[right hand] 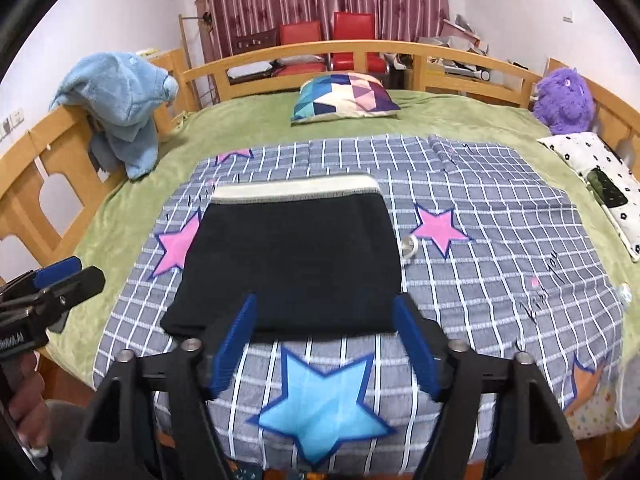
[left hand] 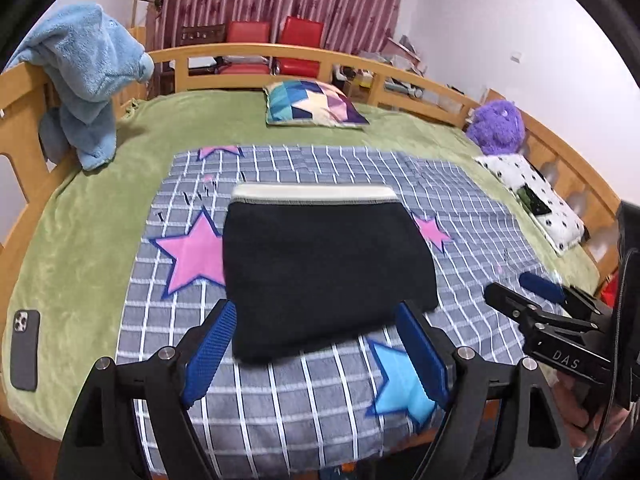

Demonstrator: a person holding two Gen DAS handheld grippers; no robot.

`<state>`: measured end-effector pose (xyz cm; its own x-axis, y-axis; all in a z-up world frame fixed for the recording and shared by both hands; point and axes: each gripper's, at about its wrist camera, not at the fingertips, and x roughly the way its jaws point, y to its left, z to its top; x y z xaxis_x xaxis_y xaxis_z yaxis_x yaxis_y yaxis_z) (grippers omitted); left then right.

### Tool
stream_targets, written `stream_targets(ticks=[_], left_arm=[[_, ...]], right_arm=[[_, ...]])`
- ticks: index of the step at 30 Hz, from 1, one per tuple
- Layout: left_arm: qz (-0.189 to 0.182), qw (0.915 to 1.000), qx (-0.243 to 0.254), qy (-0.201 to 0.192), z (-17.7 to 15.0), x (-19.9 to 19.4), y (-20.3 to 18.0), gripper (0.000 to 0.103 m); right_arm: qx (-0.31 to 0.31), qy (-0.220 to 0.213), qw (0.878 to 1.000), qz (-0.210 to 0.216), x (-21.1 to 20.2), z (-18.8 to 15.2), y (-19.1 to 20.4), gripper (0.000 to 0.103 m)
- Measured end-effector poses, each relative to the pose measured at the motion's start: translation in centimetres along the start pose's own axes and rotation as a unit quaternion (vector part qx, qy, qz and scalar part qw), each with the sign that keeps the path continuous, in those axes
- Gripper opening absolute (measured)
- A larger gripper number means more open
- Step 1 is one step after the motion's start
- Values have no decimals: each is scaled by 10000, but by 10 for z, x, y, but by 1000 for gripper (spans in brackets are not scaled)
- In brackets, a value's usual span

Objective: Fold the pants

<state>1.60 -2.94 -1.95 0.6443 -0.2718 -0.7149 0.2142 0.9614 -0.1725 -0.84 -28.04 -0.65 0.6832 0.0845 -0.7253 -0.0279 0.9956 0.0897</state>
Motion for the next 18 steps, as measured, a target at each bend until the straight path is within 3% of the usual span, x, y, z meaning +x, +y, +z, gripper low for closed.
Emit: stream_targets(ticks=[2, 10, 12, 18], left_arm=[[43, 10000, -59, 22, -9, -8, -1, 81], [654, 9977, -11, -180, -27, -29, -3, 81], [864, 9958, 117, -263, -29, -33, -8, 81], [888, 9952, 277, -310, -31, -38, -16, 81]], right_arm=[[-91, -122, 9999, 32, 0, -8, 6, 84], [348, -28, 9990, 263, -3, -13, -4, 84], [309, 39, 9995, 108, -1, -14, -2, 84], [102, 85, 9996, -254, -6, -17, 3, 84]])
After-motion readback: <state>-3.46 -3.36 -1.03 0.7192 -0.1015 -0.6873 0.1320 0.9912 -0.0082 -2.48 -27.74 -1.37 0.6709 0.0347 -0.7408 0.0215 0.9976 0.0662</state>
